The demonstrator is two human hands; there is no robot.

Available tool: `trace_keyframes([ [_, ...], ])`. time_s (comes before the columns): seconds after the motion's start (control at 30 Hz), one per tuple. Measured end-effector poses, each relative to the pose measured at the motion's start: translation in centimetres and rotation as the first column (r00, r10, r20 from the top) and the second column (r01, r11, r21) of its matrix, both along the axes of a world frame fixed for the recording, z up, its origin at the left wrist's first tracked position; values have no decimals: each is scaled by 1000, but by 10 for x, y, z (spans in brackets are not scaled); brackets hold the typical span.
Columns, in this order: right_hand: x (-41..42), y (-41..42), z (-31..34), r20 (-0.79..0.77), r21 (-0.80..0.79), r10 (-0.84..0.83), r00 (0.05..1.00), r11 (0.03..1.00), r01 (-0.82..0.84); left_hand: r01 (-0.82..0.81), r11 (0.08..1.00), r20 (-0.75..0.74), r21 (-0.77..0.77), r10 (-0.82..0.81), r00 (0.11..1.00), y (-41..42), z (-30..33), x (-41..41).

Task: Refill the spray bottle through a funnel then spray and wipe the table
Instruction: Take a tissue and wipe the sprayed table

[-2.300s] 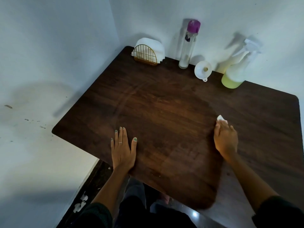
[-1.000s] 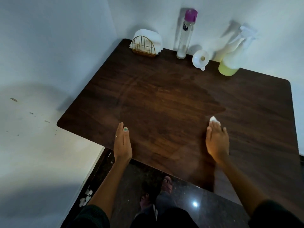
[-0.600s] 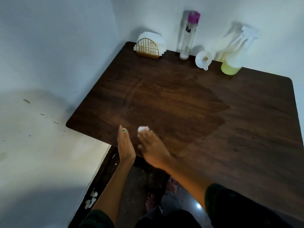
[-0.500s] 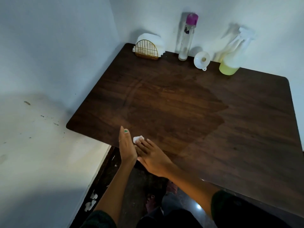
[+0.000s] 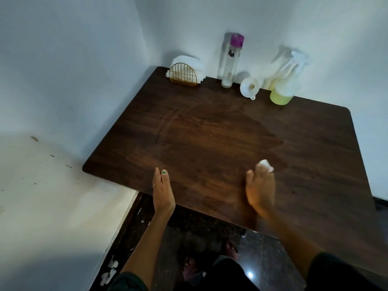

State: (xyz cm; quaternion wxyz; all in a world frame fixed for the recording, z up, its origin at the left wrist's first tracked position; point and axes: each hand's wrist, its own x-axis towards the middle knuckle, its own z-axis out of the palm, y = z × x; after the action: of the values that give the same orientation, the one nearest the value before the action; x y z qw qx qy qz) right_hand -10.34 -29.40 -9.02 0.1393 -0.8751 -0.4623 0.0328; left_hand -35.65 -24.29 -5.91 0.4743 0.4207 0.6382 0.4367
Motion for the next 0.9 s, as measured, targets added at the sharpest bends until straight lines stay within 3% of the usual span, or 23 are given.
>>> trace_keyframes([
  [0.1, -87, -25, -5, -33, 94, 354, 935, 932, -349, 49, 999, -60, -22, -50, 997, 2, -3, 2],
  [0.2, -127, -51, -12, 28, 60, 713, 701, 698, -713, 44, 997, -92, -59, -49, 995, 5, -6, 3],
  [0.27, -100, -51, -12, 67, 67, 789, 610, 607, -792, 42, 998, -110, -57, -48, 993, 5, -6, 6],
  [0.33, -54, -45, -10, 38, 94, 792, 609, 604, -792, 42, 998, -151, -46, -49, 987, 4, -6, 10],
  [0.43, 35, -38, 0, 26, 163, 591, 807, 794, -586, 49, 998, -232, -38, -57, 971, 3, -6, 21],
  [0.57, 111, -40, 20, 78, -9, 345, 935, 938, -346, 69, 996, -421, -53, -85, 903, 4, -9, 40],
  [0.63, 115, -36, 18, 83, -92, 338, 937, 939, -331, 66, 996, -536, -59, -88, 840, 3, -11, 52],
  [0.77, 94, -36, 11, 191, -92, 515, 836, 857, -507, 144, 988, -625, -57, -148, 766, -10, -4, 91],
  [0.83, 87, -38, 12, 116, -2, 514, 850, 856, -518, 275, 958, -618, -84, -267, 739, -17, -2, 118],
  [0.9, 84, -40, 14, -97, 120, 477, 874, 877, -466, 404, 910, -516, -88, -389, 763, -24, 3, 150],
])
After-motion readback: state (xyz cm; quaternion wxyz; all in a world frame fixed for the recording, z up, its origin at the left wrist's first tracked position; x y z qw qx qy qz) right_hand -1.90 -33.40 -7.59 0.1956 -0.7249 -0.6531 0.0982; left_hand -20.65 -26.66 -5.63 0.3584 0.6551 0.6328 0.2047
